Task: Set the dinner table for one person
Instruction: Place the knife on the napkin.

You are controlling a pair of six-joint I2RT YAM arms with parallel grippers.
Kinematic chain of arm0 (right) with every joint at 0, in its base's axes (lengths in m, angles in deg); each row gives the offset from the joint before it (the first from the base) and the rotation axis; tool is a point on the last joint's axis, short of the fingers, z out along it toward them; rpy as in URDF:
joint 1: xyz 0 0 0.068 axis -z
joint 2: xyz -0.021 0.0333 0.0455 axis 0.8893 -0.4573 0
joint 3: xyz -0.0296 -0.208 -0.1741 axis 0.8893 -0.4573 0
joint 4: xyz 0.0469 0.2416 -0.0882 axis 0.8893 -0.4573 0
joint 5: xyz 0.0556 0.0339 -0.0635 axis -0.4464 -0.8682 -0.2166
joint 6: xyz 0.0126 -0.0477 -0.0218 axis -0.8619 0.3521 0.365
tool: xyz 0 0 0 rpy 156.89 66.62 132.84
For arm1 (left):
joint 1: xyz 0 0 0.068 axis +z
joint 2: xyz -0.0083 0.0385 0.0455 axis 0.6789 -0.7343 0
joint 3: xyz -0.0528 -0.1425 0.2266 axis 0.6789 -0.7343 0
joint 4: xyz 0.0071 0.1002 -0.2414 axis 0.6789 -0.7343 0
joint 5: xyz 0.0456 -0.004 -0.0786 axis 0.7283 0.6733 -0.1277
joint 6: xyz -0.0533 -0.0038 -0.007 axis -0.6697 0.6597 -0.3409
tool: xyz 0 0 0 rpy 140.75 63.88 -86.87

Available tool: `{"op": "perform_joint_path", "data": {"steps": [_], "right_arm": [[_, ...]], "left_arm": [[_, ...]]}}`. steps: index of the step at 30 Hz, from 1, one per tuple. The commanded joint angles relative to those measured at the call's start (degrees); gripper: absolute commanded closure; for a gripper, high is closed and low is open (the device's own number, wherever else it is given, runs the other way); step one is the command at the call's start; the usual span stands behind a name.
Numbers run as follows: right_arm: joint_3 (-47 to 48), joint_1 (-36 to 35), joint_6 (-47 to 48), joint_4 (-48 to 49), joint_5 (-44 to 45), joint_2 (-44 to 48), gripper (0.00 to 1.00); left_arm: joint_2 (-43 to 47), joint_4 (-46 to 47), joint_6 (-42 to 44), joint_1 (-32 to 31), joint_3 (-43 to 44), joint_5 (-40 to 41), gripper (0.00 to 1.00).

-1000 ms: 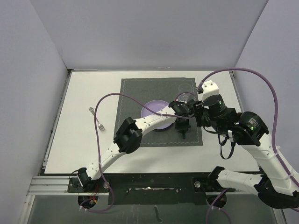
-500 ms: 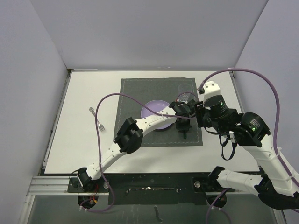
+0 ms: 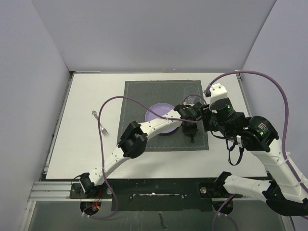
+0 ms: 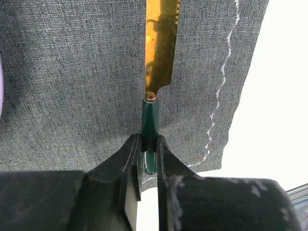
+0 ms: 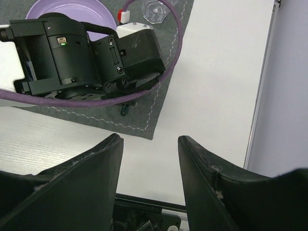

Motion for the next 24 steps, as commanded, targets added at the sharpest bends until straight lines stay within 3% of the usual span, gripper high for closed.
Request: {"op": "perform_joint_path", "data": {"steps": [1, 24], "right_arm": [[0.76, 0.17, 0.25, 1.17, 2.10, 1.10, 0.50], [0.90, 0.15, 0.08, 0.44, 2.56, 1.26, 0.50]], "left_arm": [[-0.76, 2.09, 0.75, 0.25, 2.21, 0.29, 1.00], [0.07, 3.04, -0.66, 1.49, 0.09, 1.01, 1.00]]}}
